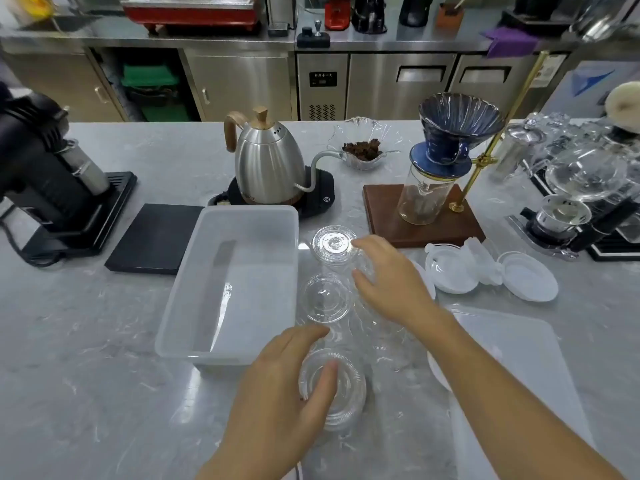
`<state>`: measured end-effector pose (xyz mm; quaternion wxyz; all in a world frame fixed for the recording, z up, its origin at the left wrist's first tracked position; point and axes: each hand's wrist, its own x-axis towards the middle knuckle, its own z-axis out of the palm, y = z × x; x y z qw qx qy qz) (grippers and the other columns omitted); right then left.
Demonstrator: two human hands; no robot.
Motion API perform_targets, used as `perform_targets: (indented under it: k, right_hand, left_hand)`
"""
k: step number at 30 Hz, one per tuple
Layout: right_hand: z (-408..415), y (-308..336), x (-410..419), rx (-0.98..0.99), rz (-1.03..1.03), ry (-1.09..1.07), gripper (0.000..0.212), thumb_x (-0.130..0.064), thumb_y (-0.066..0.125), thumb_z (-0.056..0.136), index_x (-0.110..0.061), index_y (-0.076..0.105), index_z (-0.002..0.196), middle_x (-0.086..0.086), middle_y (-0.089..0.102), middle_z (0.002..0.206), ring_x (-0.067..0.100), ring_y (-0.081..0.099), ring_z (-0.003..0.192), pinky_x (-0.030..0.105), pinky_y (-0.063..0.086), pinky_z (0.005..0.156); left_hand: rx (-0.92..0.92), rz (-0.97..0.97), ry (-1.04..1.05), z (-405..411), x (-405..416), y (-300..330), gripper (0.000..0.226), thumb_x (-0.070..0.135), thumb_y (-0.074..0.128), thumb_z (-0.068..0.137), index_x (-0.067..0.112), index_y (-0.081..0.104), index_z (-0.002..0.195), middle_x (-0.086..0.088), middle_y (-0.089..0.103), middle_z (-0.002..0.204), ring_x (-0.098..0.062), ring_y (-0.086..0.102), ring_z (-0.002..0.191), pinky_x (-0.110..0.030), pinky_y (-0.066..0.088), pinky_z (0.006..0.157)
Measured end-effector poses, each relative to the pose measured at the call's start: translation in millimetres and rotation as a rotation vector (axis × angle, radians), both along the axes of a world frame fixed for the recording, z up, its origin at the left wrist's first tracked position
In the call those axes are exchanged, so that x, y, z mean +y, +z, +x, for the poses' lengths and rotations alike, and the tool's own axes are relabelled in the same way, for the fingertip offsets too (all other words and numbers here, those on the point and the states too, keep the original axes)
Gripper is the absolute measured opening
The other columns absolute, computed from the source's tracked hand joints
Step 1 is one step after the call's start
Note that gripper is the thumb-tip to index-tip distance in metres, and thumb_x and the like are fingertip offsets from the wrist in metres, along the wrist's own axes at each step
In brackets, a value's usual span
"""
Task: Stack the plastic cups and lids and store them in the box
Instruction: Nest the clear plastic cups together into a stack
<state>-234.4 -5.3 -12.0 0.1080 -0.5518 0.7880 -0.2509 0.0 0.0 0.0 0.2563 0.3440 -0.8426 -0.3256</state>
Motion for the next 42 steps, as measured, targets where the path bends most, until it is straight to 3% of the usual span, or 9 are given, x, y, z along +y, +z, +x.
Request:
perform_targets:
  k: [3, 8, 14, 19, 23, 27, 33, 38, 42]
  right_hand:
    - [-15.2, -0.6, -20.0, 0.293, 0.276, -0.083, 0.044, -0.040, 0.055, 0.090, -0.015, 0.056, 0.125, 0.008, 0.060, 0.124, 0.029, 0.058, 0.113, 0.040, 0.042, 0.092]
    - [-17.1, -6.3, -25.1, 0.309, 0.399, -0.085, 0.036, -0.045, 0.052, 0.088, -0.015, 0.061, 0.107, 0.006, 0.069, 0.104, 0.028, 0.065, 0.095, 0.035, 0.038, 0.072]
    - [-18.7, -6.8, -11.4, 0.311, 0.226, -0.059, 0.032, -0.040, 0.051, 0.095, -0.014, 0.067, 0.102, 0.007, 0.074, 0.094, 0.031, 0.068, 0.089, 0.036, 0.049, 0.074]
    - [-18.5, 5.4, 7.3, 0.189, -0.226, -0.169, 0.024, -0.025, 0.056, 0.098, -0.011, 0.071, 0.110, 0.009, 0.077, 0.094, 0.027, 0.071, 0.084, 0.038, 0.058, 0.076]
    - [2.4, 43.9, 30.7, -0.223, -0.483, -0.257, 0.019, -0.016, 0.057, 0.098, -0.010, 0.072, 0.109, 0.000, 0.074, 0.084, 0.009, 0.069, 0.075, 0.013, 0.055, 0.072]
    - [39.5, 64.5, 53.1, -0.479, -0.443, -0.124, 0.017, -0.010, 0.058, 0.097, -0.014, 0.074, 0.100, -0.005, 0.070, 0.066, 0.011, 0.066, 0.063, 0.018, 0.054, 0.063]
    - [77.1, 46.9, 63.5, -0.573, -0.180, -0.016, 0.019, -0.017, 0.064, 0.094, -0.029, 0.078, 0.093, -0.014, 0.074, 0.090, 0.009, 0.071, 0.083, 0.022, 0.055, 0.070]
    - [57.9, 37.4, 42.5, -0.708, -0.135, -0.075, 0.016, -0.025, 0.062, 0.095, -0.032, 0.075, 0.091, -0.017, 0.074, 0.095, 0.005, 0.070, 0.086, 0.030, 0.055, 0.079]
    - [10.6, 18.1, 8.5, -0.186, 0.008, -0.110, 0.035, -0.033, 0.065, 0.091, -0.024, 0.063, 0.125, -0.007, 0.064, 0.124, 0.013, 0.059, 0.113, 0.034, 0.045, 0.100]
  left_hand:
    - [0.030, 0.017, 0.012, -0.9, -1.2, 3.7, 0.032, 0.047, 0.059, 0.086, 0.041, 0.063, 0.118, 0.034, 0.062, 0.115, 0.019, 0.052, 0.106, 0.000, 0.039, 0.084]
    - [0.069, 0.078, 0.058, -2.0, 3.2, 6.8, 0.027, 0.042, 0.065, 0.084, 0.042, 0.066, 0.111, 0.034, 0.063, 0.116, 0.015, 0.059, 0.105, 0.002, 0.040, 0.066]
    - [0.141, 0.197, 0.079, -8.5, 6.0, 10.5, 0.028, 0.030, 0.071, 0.083, 0.037, 0.069, 0.110, 0.032, 0.066, 0.111, 0.007, 0.063, 0.105, -0.007, 0.049, 0.077]
    - [0.241, 0.396, 0.131, -17.1, 4.5, 13.5, 0.024, 0.031, 0.066, 0.083, 0.034, 0.070, 0.106, 0.024, 0.072, 0.107, -0.002, 0.068, 0.103, -0.018, 0.054, 0.086]
    - [0.461, 0.822, 0.231, -27.0, -0.1, 26.3, 0.013, 0.020, 0.064, 0.094, 0.020, 0.074, 0.102, 0.002, 0.077, 0.109, -0.020, 0.072, 0.105, -0.036, 0.055, 0.093]
    - [0.719, 1.442, 0.269, -32.8, -2.8, 38.1, 0.050, 0.037, 0.058, 0.086, 0.002, 0.065, 0.122, -0.020, 0.070, 0.126, -0.043, 0.068, 0.114, -0.056, 0.051, 0.100]
    - [0.837, 1.807, 0.112, -26.9, 7.4, 37.9, 0.056, 0.047, 0.055, 0.090, 0.011, 0.064, 0.131, -0.015, 0.068, 0.128, -0.042, 0.070, 0.105, -0.055, 0.053, 0.088]
    - [0.818, 1.823, 0.196, -16.8, 9.6, 36.4, 0.055, 0.046, 0.066, 0.078, 0.016, 0.073, 0.123, -0.021, 0.068, 0.131, -0.047, 0.065, 0.117, -0.058, 0.046, 0.100]
    - [0.782, 1.784, 0.219, -10.2, 9.1, 39.7, 0.052, 0.048, 0.061, 0.078, 0.014, 0.077, 0.114, -0.021, 0.068, 0.130, -0.045, 0.062, 0.122, -0.057, 0.051, 0.094]
